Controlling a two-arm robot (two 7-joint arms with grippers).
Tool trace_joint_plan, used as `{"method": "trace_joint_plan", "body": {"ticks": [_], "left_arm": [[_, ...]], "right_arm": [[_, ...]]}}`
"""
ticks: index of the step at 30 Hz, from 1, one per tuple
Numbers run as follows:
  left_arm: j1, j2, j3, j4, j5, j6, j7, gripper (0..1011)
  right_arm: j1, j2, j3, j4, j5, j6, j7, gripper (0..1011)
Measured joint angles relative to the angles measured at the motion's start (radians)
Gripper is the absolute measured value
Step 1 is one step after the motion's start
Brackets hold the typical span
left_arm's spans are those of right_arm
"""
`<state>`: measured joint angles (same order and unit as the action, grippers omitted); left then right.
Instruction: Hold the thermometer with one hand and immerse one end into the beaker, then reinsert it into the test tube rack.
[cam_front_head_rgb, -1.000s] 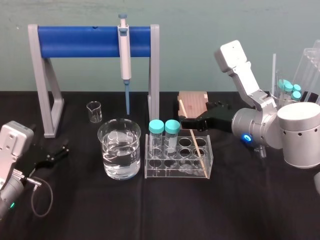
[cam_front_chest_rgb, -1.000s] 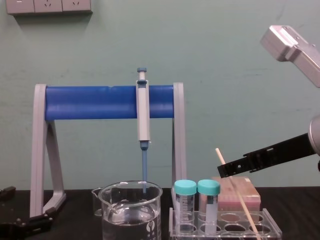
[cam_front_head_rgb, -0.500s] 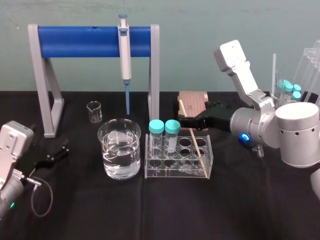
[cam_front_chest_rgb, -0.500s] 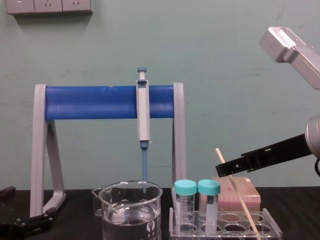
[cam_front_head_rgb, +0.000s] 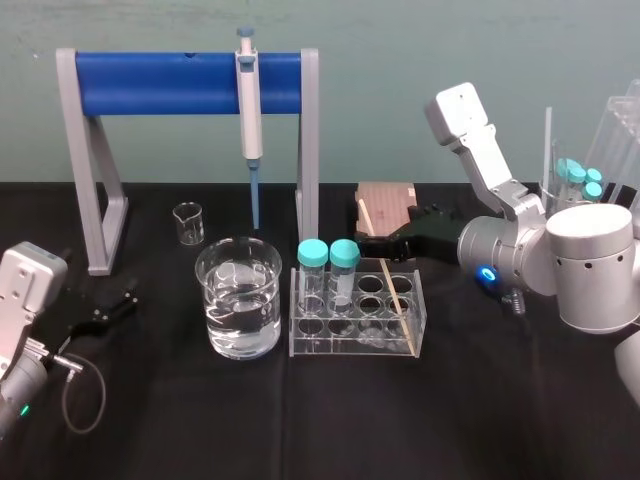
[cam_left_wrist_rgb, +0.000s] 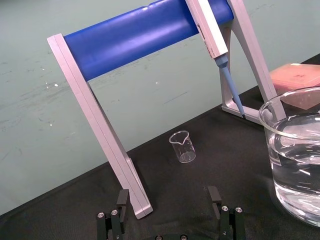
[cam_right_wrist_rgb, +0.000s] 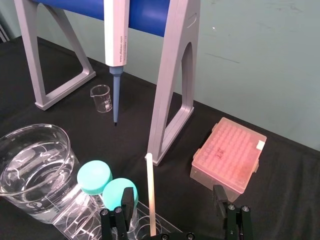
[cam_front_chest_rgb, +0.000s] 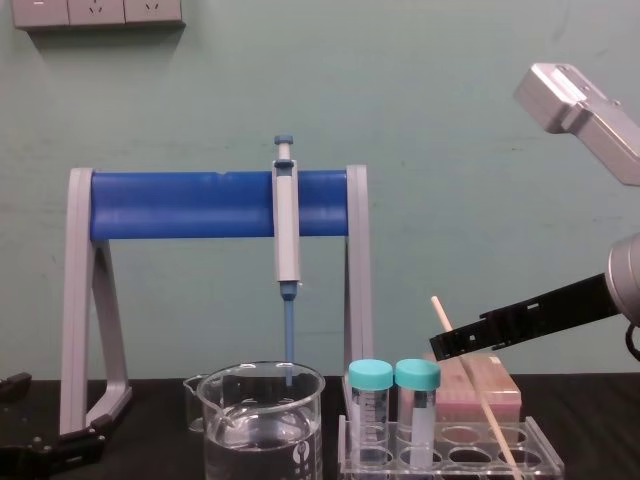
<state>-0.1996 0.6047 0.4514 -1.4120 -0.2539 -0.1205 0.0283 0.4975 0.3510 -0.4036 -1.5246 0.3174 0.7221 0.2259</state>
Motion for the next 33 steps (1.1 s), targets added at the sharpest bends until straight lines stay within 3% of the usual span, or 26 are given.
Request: {"method": "trace_joint_plan", "body": {"ticks": [18, 33], "left_arm": [[0.000, 0.000, 0.000, 0.000, 0.000, 0.000, 0.000, 1004], [0.000, 0.000, 0.000, 0.000, 0.000, 0.000, 0.000, 1004]], "right_arm": [[-0.003, -0.015, 0.016, 0.006, -0.039, 0.002, 0.025, 1004], [-0.003, -0.014, 0.015, 0.006, -0.037, 0.003, 0.025, 1004]]}}
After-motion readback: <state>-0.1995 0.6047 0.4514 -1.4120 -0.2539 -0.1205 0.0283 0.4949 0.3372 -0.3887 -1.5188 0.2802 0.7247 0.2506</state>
